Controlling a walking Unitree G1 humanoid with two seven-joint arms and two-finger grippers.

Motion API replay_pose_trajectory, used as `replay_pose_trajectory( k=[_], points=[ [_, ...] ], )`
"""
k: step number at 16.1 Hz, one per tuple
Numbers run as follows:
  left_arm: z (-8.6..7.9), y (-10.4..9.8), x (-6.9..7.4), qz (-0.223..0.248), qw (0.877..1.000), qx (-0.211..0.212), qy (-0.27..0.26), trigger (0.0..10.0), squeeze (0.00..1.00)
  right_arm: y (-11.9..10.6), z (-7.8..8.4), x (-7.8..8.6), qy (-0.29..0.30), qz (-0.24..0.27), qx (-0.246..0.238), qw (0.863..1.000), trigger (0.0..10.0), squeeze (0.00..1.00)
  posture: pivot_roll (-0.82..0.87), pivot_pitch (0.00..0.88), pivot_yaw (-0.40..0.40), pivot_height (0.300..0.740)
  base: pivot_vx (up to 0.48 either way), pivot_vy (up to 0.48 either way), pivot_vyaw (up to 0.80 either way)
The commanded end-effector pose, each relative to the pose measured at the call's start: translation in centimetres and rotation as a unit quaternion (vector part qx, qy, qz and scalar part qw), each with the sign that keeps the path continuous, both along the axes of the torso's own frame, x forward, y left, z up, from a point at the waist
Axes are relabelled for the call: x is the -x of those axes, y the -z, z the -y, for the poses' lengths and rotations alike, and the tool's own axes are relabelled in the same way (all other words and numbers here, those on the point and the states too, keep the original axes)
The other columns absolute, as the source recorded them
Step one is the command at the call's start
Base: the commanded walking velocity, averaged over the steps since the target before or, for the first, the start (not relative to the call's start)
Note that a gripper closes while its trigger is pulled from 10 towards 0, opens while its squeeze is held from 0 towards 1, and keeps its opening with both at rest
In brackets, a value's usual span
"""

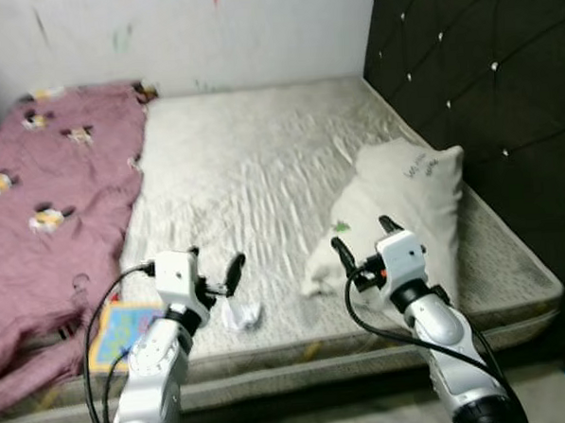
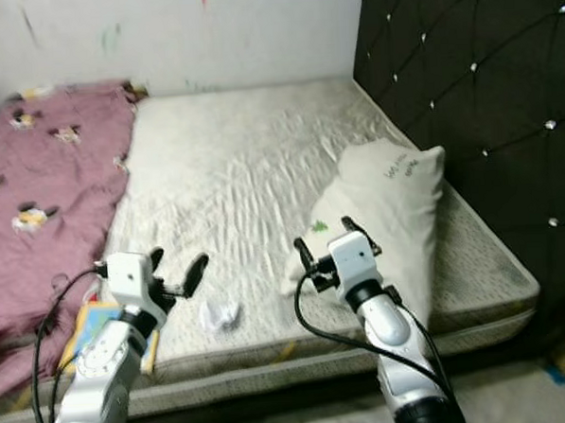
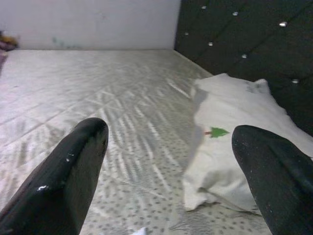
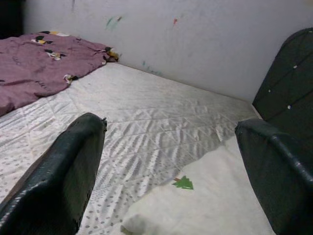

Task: Clean up the room

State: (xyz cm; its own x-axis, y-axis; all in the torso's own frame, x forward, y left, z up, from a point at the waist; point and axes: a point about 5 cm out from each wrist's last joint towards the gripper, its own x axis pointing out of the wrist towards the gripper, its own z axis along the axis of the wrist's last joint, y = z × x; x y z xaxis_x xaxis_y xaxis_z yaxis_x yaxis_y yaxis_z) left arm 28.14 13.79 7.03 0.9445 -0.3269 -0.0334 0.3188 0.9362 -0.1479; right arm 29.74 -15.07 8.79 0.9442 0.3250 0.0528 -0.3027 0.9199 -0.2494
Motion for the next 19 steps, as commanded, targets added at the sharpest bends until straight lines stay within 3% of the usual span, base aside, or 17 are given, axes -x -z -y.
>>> replay_pose_trajectory(
  k=[1, 3, 5, 7, 12, 15, 19],
  points=[
    [0.7, -0.2, -0.2, 0.002, 1.0, 0.001, 0.026, 10.0, 0.0, -0.3, 0.2, -0.4, 0.002, 0.004, -0.002, 1.0, 10.0, 0.0, -0.01, 0.0, -0.006, 0.74, 0.0, 0.0, 0.0],
    [0.7, 0.6, -0.3, -0.038, 0.998, 0.011, 0.051, 10.0, 0.0, -0.7, 0.3, -0.8, 0.004, 0.01, -0.005, 1.0, 10.0, 0.0, -0.01, 0.0, -0.007, 0.74, 0.0, 0.0, 0.0],
    [-0.6, 0.5, -1.1, -0.025, 0.999, -0.013, 0.018, 10.0, 0.0, -0.8, 0.0, -0.9, 0.004, 0.012, -0.009, 1.0, 10.0, 0.0, -0.01, 0.0, -0.005, 0.74, 0.0, 0.0, 0.0],
    [-1.1, 0.0, -1.3, -0.011, 1.0, -0.003, -0.005, 10.0, 0.0, -1.0, 0.1, -1.0, 0.014, 0.013, -0.02, 1.0, 10.0, 0.0, -0.01, 0.0, -0.003, 0.74, 0.0, 0.0, 0.0],
    [-0.7, 1.2, 0.3, -0.018, 0.999, 0.01, -0.028, 10.0, 0.0, -0.3, -0.2, -0.7, 0.01, -0.001, -0.017, 1.0, 10.0, 0.0, -0.01, 0.0, -0.008, 0.74, 0.0, 0.0, 0.09],
    [-0.2, 0.8, 0.1, -0.011, 0.999, 0.017, -0.025, 10.0, 0.0, -0.4, -0.6, -0.7, 0.001, 0.002, -0.017, 1.0, 10.0, 0.0, -0.01, 0.0, -0.01, 0.74, 0.0, 0.0, 0.8],
    [-0.3, 0.5, -0.2, -0.004, 0.999, 0.024, -0.024, 10.0, 0.0, -0.6, -0.1, -0.9, 0.007, 0.003, -0.018, 1.0, 10.0, 0.0, -0.01, 0.0, -0.007, 0.74, 0.0, 0.0, 0.0]
  ],
)
